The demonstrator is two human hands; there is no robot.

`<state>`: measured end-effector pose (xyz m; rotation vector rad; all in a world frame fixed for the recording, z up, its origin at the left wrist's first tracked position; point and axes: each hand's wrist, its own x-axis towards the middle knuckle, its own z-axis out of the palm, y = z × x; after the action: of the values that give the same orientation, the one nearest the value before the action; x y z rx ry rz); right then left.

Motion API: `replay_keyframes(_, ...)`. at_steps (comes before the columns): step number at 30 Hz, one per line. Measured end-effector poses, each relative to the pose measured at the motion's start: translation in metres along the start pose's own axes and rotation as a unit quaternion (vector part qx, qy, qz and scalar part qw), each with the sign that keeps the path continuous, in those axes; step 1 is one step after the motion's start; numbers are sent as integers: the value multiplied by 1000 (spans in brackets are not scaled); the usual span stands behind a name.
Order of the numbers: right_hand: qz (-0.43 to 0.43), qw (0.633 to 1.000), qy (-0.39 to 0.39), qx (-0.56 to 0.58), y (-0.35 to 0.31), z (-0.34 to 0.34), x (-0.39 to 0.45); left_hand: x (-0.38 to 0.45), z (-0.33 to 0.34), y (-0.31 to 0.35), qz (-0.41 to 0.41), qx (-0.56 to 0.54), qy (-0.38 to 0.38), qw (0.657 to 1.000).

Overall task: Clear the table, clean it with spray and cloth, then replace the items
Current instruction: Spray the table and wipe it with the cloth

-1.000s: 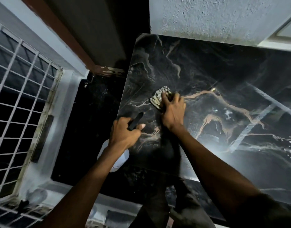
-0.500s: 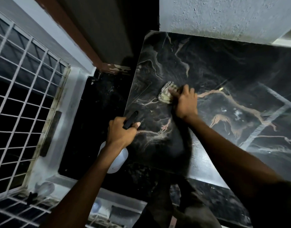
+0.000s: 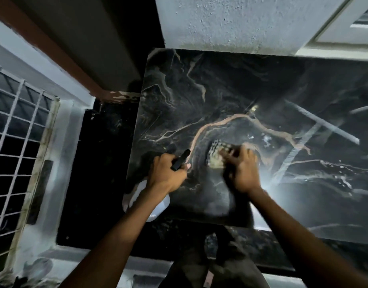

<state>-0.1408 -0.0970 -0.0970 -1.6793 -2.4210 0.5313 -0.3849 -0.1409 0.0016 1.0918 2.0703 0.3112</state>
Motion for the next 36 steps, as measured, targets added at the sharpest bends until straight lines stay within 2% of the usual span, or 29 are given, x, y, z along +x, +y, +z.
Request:
replay_keyframes(3,178,982,61,-8,36,-24,64,-4,11,19,15,2,-12,1000)
replay_keyframes(5,219,974,63,-11,23,-22,73,-6,17,30,26,5,-20,999)
replay_keyframes(6,211,975,64,-6,10,-18,65,-7,20,35,31,9,-25,999)
replay_keyframes(8,143,988,47,18,-18,-4,26,-7,26,46,38,23,-39,998)
replay_keyframes(12,24,995,-76,60,-40,6,-82,-5,36,69,55,37,-56,996)
replay_keyframes(16,43,991,-110,59,-2,-10,-127,-5,54,91,61,62,-69,994)
replay_keyframes(23,44,990,-115,64,29,-28,-125,-10,79,130,86,85,-77,990)
replay_keyframes(28,50,993,-87,59,49,-33,-117,-12,96,142,83,88,-112,986)
replay_keyframes(33,97,993,27,57,100,-42,-61,-9,100,152,68,84,-103,989)
replay_keyframes(36,175,979,92,48,126,-50,10,-7,97,152,87,47,-72,993)
